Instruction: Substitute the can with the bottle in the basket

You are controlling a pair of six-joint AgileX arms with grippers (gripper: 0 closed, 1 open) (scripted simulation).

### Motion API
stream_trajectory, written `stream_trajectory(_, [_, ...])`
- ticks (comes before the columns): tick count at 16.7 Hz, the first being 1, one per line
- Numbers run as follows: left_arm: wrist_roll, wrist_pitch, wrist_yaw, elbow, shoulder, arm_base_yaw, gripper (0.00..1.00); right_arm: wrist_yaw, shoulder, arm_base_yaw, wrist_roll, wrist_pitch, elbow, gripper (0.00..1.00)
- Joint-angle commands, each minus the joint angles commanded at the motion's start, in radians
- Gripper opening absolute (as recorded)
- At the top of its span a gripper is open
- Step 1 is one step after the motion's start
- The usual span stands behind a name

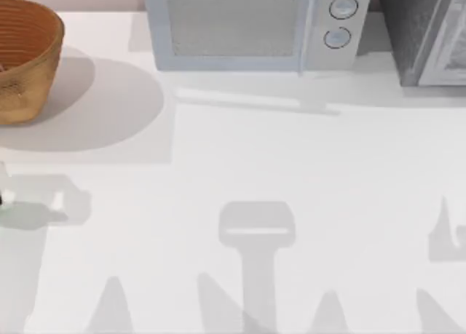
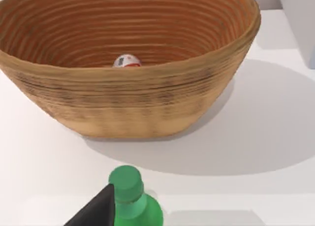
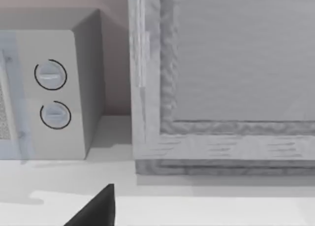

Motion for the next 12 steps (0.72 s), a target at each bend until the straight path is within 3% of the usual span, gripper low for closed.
stream_trajectory(12, [0.12,-0.634,0.133,1.222,1.179,0.123,1.0,0.0,0.0,0.0,0.0,0.0,0.0,1.0])
